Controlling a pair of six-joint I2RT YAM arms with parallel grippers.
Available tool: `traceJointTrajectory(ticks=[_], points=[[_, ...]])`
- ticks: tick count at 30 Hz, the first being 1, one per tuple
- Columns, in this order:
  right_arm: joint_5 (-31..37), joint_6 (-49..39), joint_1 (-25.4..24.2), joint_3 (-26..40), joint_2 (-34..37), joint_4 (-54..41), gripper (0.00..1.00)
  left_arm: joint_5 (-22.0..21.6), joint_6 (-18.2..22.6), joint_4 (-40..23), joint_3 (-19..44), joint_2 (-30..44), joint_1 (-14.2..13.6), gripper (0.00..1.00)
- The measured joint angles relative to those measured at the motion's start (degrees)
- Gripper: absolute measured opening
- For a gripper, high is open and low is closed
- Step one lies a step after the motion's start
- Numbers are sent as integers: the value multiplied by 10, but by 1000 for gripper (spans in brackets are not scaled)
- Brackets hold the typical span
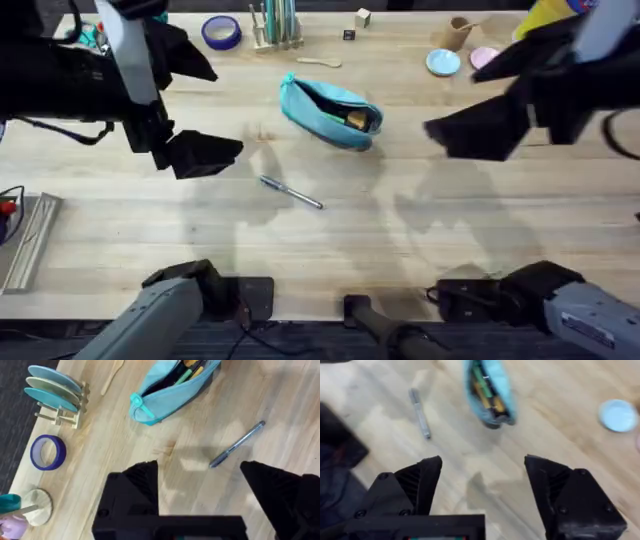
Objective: Unzip the bag, pick up the pens from the table one at a time and place them inside, then zip the bag closed.
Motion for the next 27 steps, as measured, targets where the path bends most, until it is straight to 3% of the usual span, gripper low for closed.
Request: traceJointTrajectory(ticks=[11,17,27], points=[[-35,19,154,0,122,16,997,0,0,0,0,0,0,993],[-23,38,183,-13,175,30,996,0,0,-3,0,0,0,993],[-19,97,231,-80,179,111,997,0,0,-4,0,0,0,993]])
